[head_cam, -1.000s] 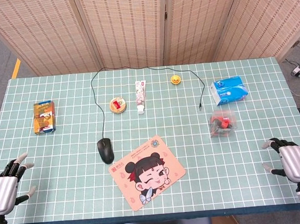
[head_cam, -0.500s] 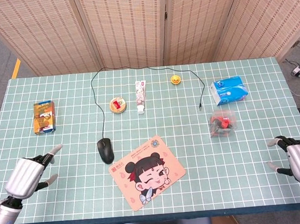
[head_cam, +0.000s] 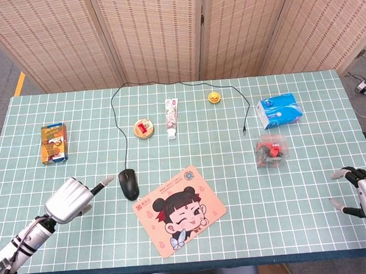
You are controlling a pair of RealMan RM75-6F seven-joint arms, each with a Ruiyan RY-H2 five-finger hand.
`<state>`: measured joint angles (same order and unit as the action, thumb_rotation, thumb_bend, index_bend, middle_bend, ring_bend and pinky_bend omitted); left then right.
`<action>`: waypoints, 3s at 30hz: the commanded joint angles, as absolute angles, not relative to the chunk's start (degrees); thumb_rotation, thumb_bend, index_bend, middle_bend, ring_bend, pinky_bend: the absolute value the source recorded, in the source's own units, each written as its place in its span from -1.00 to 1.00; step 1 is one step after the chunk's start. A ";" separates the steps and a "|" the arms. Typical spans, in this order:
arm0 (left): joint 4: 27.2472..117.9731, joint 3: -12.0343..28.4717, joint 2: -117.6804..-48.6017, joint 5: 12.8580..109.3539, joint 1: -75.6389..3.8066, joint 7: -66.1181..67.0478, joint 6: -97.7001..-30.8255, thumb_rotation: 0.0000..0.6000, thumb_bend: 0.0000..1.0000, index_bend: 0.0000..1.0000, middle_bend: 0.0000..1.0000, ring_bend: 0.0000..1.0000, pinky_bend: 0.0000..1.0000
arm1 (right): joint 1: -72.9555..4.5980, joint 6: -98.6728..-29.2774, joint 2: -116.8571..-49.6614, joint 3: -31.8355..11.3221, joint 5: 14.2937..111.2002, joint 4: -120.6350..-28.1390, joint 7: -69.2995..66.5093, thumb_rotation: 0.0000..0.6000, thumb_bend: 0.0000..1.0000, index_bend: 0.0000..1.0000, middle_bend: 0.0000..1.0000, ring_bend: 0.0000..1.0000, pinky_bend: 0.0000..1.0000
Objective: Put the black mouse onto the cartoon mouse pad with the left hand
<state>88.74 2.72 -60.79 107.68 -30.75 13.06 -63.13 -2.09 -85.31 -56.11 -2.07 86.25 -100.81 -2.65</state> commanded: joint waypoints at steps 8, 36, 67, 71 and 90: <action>87.61 3.53 -64.02 109.35 -37.43 25.67 -55.72 1.00 -0.57 -0.80 1.00 0.91 1.00 | -1.87 -85.43 -55.08 -2.38 86.13 -100.24 -6.20 1.00 -0.75 -0.19 -0.21 -0.26 -0.15; 83.52 3.03 -74.26 101.30 -42.97 42.60 -45.43 1.00 -0.57 -0.83 1.00 0.91 1.00 | -1.24 -85.74 -54.15 -2.98 85.25 -99.26 -9.23 1.00 -0.75 -0.19 -0.20 -0.26 -0.15; 79.59 1.65 -79.19 94.40 -44.18 51.08 -45.06 1.00 -0.57 -0.72 1.00 0.90 1.00 | -0.90 -85.70 -54.09 -3.23 84.83 -98.96 -9.62 1.00 -0.75 -0.19 -0.20 -0.26 -0.15; 79.39 1.29 -79.40 94.12 -44.39 51.46 -45.26 1.00 -0.57 -0.69 1.00 0.90 1.00 | -0.91 -85.59 -54.10 -3.28 84.70 -98.89 -9.72 1.00 -0.75 -0.19 -0.20 -0.26 -0.15; 78.96 -0.10 -79.79 93.49 -44.89 50.88 -46.86 1.00 -0.58 -0.24 1.00 0.88 1.00 | -0.94 -85.17 -54.18 -3.36 84.32 -98.77 -9.64 1.00 -0.75 -0.19 -0.20 -0.26 -0.15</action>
<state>78.97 -0.05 -79.79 93.45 -44.86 50.94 -46.81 -0.94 -85.16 -54.18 -3.36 84.32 -98.76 -9.64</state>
